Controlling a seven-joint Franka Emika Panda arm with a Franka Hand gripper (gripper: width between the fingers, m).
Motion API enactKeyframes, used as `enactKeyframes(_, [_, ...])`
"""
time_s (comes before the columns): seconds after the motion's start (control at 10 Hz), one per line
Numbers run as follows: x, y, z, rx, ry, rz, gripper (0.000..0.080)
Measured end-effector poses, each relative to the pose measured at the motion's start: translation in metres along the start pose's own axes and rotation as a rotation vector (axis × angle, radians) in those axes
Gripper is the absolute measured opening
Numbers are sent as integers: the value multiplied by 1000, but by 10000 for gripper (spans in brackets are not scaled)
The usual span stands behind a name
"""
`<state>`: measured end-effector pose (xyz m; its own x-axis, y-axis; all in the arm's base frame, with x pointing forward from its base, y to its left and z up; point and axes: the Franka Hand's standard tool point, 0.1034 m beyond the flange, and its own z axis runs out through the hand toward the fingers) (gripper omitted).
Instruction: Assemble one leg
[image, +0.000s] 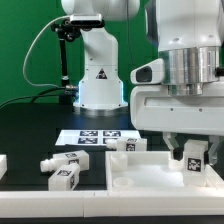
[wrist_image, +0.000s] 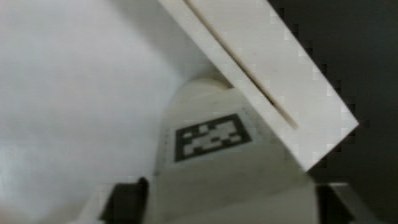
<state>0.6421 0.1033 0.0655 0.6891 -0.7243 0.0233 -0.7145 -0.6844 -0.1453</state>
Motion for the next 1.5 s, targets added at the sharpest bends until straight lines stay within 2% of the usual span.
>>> enactKeyframes(0.1, [0,0,0,0,0,61,284])
enactKeyframes(0.3, [0,1,0,-2,-2,221,285])
enactKeyframes(0.5, [-1,2,0,-16,-4,469,285])
enactKeyframes(1.0, [-3,1,1,2,-31,1105,287])
enactKeyframes(1.2, [-3,1,1,2,-23,1216,287])
enactKeyframes(1.4, [-3,2,1,0,-18,1203,288])
enactKeyframes(1.5, [-3,2,1,-1,-18,1201,355])
